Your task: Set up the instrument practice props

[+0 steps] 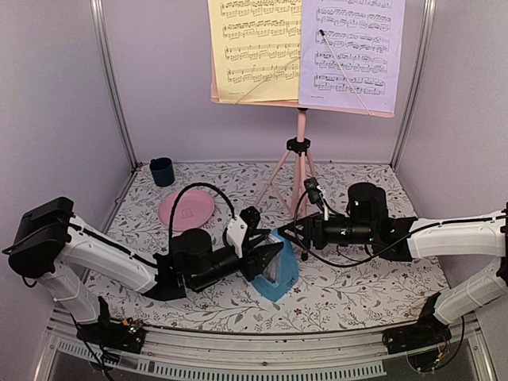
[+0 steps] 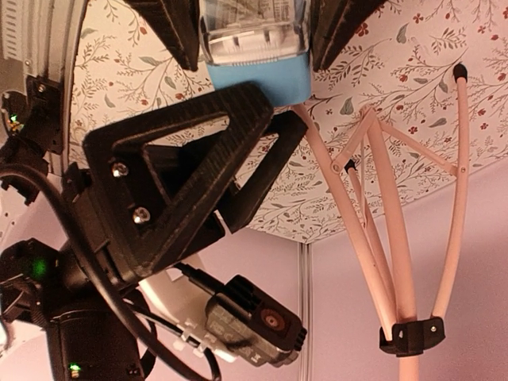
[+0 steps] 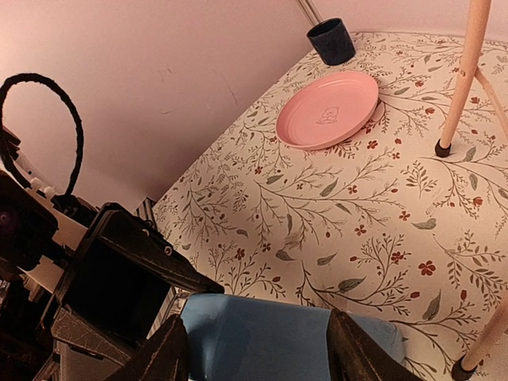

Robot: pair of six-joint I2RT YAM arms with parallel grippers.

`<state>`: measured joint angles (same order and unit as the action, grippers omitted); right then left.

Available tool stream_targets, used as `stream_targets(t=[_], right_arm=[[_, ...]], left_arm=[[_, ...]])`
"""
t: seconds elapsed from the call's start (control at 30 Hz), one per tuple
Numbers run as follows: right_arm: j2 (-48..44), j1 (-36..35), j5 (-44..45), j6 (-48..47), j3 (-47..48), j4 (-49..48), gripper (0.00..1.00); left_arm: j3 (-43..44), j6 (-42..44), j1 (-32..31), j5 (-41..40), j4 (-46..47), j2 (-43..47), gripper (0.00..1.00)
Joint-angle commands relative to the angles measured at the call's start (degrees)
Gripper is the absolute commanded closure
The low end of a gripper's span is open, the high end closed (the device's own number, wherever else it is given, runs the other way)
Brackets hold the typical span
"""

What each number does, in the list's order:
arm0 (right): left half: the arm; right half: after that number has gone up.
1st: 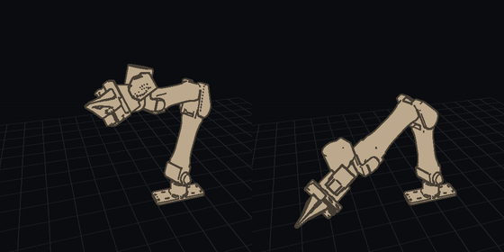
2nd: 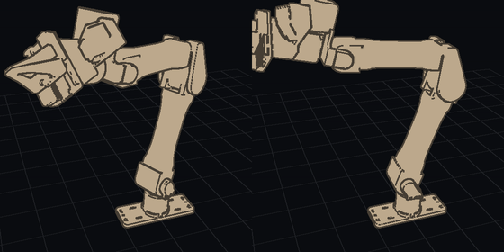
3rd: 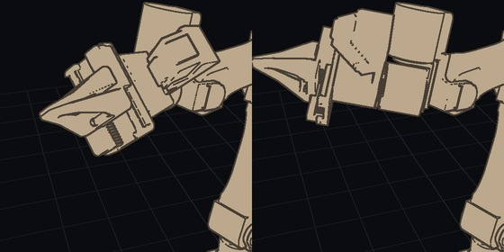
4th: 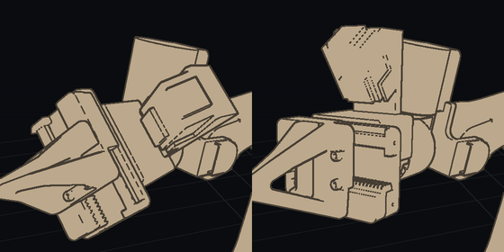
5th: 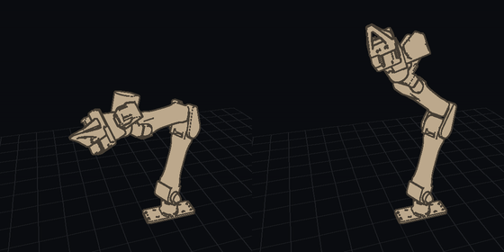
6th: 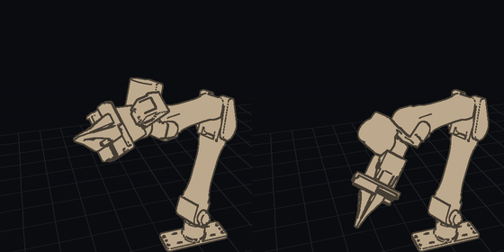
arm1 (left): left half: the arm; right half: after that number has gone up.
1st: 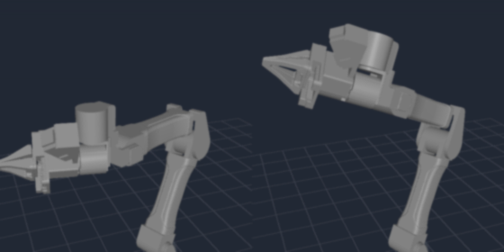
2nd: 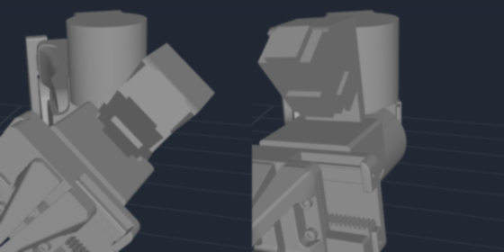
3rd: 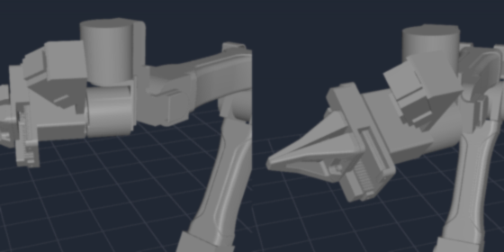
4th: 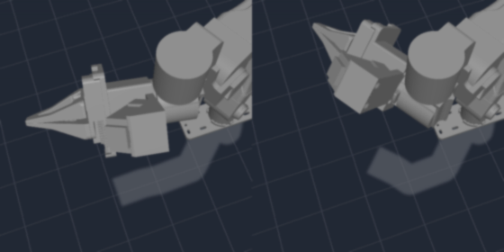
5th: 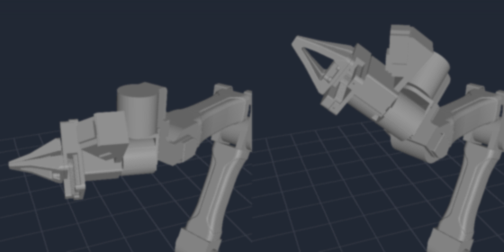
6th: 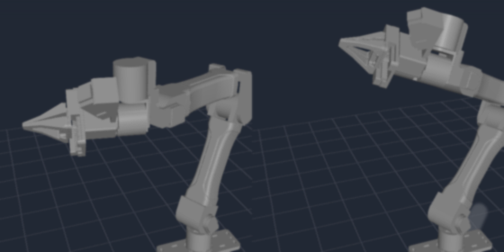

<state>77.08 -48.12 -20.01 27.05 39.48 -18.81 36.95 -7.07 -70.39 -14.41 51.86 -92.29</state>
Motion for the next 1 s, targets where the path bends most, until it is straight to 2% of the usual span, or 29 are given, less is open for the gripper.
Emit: stream_targets(t=[0.0,0.53,0.77,0.97], right_arm=[[2.7,0.3,5.1,-1.9,-3.2,9.1,0.41],[2.2,0.3,4.7,-2.2,-3.5,9.2,0.41],[-1.1,0.2,-1.9,-2.0,-1.0,8.6,0.29],[-0.9,-0.3,-6.0,1.9,1.3,7.2,0.29]], left_arm=[[-2.5,0.3,-1.1,-0.2,-2.4,-0.1,0.61],[-3.7,4.5,-2.9,1.3,1.1,-1.7,0.79],[-1.7,5.1,-2.9,1.2,0.8,-3.6,0.81],[-0.3,5.2,-2.9,1.2,1.5,-4.8,0.83]])
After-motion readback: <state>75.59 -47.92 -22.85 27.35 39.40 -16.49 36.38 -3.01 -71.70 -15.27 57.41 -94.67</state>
